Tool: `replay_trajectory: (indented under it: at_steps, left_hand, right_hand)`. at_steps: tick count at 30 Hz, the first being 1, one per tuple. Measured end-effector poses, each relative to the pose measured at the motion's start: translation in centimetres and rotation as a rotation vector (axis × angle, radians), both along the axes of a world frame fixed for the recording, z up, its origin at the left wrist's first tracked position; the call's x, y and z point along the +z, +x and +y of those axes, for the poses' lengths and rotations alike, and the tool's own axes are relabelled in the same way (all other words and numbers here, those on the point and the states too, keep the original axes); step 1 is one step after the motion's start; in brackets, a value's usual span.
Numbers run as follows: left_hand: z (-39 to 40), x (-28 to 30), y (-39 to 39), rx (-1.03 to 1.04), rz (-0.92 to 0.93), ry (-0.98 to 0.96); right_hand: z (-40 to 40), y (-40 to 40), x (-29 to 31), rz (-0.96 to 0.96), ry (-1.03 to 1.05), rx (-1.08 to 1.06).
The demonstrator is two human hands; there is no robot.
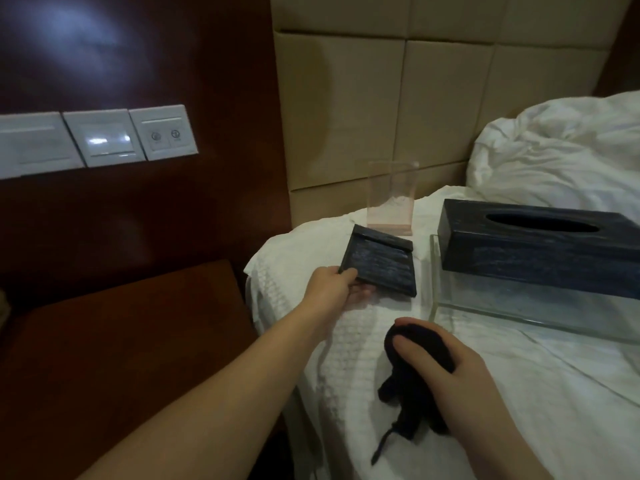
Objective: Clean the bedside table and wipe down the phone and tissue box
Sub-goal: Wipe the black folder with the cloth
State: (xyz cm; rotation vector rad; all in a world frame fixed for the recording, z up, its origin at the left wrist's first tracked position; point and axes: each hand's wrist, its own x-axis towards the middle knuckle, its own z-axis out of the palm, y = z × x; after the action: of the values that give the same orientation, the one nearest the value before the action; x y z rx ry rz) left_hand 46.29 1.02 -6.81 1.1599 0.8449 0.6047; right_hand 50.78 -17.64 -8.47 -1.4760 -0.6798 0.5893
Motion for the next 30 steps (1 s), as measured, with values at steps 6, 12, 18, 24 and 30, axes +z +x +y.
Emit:
replay_trajectory:
  at_steps: [6,12,18,24,30]
  left_hand:
    - [-4.6,-1.3,-12.4,0.103,-0.110,0.188]
    - [-8.1,-2.1,-25.5,0.234,-0.133,0.218]
    - [-8.7,-2.3,-34.8,0.372,-0.133,0.174]
    - [-7.0,-2.5,-42.4,0.369,0.017,0.268]
    - [-3.7,-2.7,-44.9,0.398,-0.039,0.153]
  right_hand:
    - [-0.4,-2.7,1.5,-0.099,0.084,-0.036]
    - [3.7,-10.4,1.3,-0.071,-0.011,0.196]
    - [7.5,-19.6,0.4,0.101,-0.048,0.358]
    - [10.9,-25.8,0.8,0.066,-0.078,0.531]
    - [13.6,-28.4,-0.2,0.073,-0.086,0.611]
